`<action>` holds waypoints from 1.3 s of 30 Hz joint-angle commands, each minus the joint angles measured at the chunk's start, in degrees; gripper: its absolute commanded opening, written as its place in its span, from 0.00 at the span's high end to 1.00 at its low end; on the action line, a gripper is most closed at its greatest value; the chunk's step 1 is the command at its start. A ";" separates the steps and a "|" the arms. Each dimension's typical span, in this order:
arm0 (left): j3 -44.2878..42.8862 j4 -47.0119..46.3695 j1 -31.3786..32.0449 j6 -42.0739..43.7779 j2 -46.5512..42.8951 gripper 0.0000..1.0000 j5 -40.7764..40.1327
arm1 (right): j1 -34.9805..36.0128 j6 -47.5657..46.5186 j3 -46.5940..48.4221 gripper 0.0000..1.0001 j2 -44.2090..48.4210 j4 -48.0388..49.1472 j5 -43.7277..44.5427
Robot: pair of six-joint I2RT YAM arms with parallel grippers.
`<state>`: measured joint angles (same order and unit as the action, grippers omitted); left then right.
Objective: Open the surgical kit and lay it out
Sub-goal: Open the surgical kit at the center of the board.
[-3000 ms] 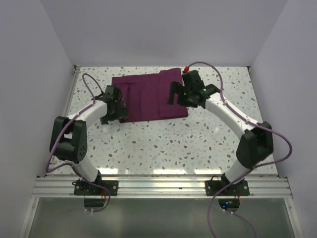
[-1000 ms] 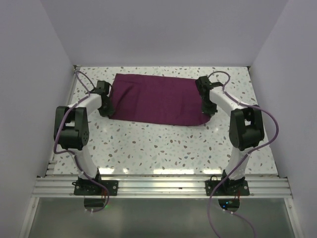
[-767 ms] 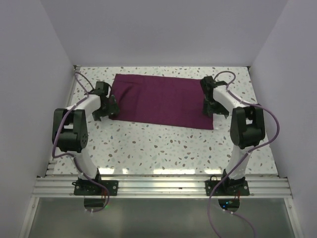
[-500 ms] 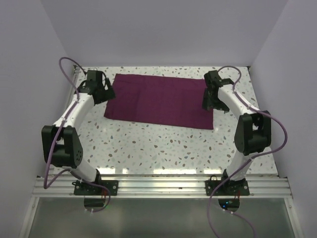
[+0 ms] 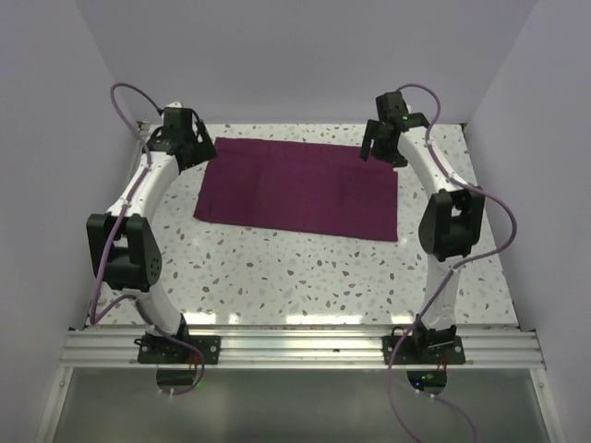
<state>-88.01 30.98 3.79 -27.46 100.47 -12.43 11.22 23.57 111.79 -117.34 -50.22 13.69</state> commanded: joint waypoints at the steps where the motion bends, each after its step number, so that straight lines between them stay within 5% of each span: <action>1: 2.38 -0.39 0.16 -0.66 0.09 0.13 1.79 | -2.16 0.85 7.38 0.18 -5.08 -4.54 -0.42; 11: 12.42 -5.05 0.25 0.04 -2.29 0.16 3.81 | -6.30 4.90 19.87 0.23 -16.51 -7.53 1.07; 30: 10.13 -3.30 0.25 3.38 0.70 0.19 3.11 | -10.25 13.69 13.55 0.32 -21.70 -0.95 0.20; 39: 12.50 -3.21 0.25 3.03 0.35 0.20 2.93 | -11.05 16.15 12.75 0.46 -25.13 0.82 -2.18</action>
<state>-75.50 28.77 3.84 -25.28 100.95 -9.17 0.14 37.74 124.31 -140.68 -50.83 12.53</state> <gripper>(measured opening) 0.805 0.554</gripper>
